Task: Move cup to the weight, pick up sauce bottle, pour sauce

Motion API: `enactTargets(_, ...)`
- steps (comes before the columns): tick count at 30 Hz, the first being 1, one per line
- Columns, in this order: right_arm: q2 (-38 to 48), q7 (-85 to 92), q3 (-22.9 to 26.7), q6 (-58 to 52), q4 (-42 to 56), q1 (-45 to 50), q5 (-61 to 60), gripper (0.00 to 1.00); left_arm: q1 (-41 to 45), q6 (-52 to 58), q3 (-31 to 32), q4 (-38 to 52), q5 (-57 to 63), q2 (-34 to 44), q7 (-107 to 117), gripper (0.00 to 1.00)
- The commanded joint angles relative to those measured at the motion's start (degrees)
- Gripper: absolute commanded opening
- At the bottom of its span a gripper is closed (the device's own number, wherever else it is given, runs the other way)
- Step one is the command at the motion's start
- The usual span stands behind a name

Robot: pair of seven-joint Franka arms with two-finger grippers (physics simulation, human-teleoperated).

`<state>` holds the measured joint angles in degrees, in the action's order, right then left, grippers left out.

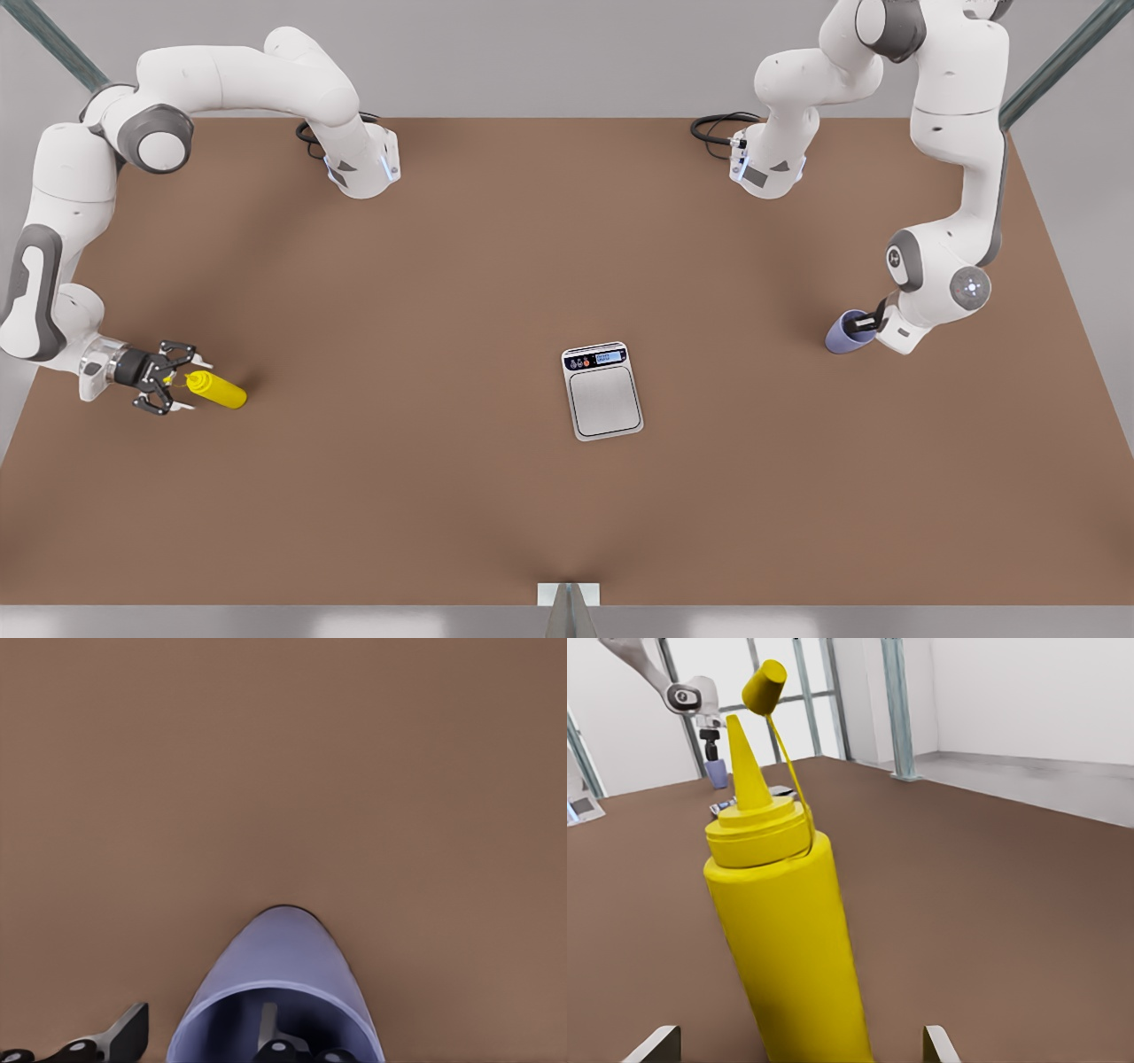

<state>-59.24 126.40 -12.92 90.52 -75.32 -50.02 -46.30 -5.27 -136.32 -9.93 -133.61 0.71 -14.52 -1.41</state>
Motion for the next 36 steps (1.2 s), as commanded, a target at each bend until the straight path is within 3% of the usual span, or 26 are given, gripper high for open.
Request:
enactTargets(1, 0.0, 0.0, 0.0, 0.1, 0.0, 0.0, -0.2, 1.0, 0.0, 0.0, 0.0, 0.2, -0.1, -0.2, 0.0, 0.5)
enactTargets(4, -0.2, 0.1, 0.0, 0.1, -0.2, 0.8, -0.9, 1.0, 0.0, 0.0, 0.0, 0.5, -0.1, -0.9, 0.0, 0.47)
enactTargets(5, -0.2, 0.1, -0.1, 0.1, -0.1, 0.9, -0.8, 1.0, 0.0, 0.0, 0.0, 0.6, -0.1, -0.9, 0.0, 0.41)
enactTargets(6, -0.2, 0.0, -0.1, 0.1, -0.2, 1.7, -1.0, 1.0, 0.1, 0.0, 0.1, 0.7, -0.1, -0.9, 0.0, 0.29)
enactTargets(11, -0.3, 0.1, -0.1, 0.0, -0.9, 2.5, -1.1, 0.98, 0.3, 0.0, 0.2, 2.2, 0.0, -2.3, 0.0, 0.23)
enactTargets(12, -0.3, -0.6, -0.1, 0.0, -1.1, 2.5, -1.1, 0.84, 0.4, 0.0, 0.2, 2.6, 0.0, -2.6, 0.0, 0.21)
enactTargets(13, -0.3, -0.4, -0.1, 0.0, -1.1, 2.5, -1.0, 0.59, 0.4, 0.0, 0.2, 2.9, 0.0, -2.7, 0.0, 0.21)
enactTargets(16, -0.3, -0.4, -0.1, -0.2, -1.8, 3.0, -0.9, 0.51, 0.6, 0.0, 0.4, 3.4, 0.0, -2.7, 0.0, 0.21)
enactTargets(21, -0.3, -0.3, -0.1, -0.2, -1.8, 3.5, -0.8, 0.44, 1.1, 0.6, 1.5, 6.1, 0.0, -2.3, 0.0, 0.21)
enactTargets(26, 2.5, -3.7, -0.4, 0.1, -0.7, 7.9, 1.3, 0.42, 1.3, 0.7, 9.6, 12.1, -5.2, -2.4, 0.6, 0.21)
enactTargets(31, 14.4, -17.5, -0.4, 1.9, 2.5, 20.0, 6.2, 0.42, 18.1, 1.4, 9.9, 22.9, -10.4, -8.6, 12.3, 0.21)
enactTargets(36, 16.8, -27.6, -0.6, 8.0, 2.9, 32.3, 6.1, 0.42, 30.6, 4.2, 9.9, 35.5, -10.4, -16.8, 34.8, 0.21)
